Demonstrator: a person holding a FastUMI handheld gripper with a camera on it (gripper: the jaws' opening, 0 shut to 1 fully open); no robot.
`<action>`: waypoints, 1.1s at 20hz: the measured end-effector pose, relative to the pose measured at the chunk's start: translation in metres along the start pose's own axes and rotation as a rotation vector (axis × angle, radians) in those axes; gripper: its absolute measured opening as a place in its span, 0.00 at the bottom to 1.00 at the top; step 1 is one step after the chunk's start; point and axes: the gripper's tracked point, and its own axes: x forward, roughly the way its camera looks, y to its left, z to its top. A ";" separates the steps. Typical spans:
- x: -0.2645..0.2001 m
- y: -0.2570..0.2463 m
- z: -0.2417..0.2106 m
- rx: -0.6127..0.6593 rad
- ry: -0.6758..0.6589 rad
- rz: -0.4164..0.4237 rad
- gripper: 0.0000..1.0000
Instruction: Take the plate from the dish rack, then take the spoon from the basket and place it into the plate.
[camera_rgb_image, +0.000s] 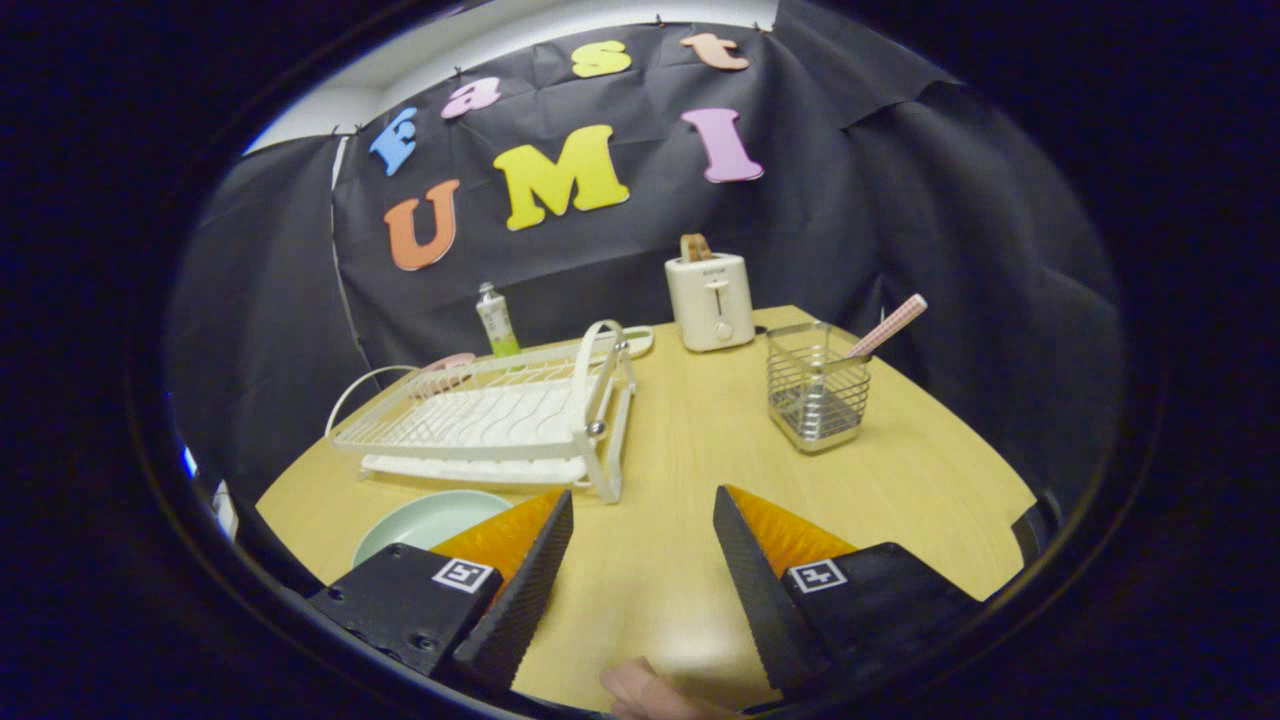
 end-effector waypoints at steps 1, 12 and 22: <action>0.000 -0.015 0.012 0.022 -0.034 -0.013 0.92; 0.059 -0.149 0.075 0.033 -0.115 -0.209 0.97; 0.090 -0.152 0.100 0.032 -0.173 -0.204 0.75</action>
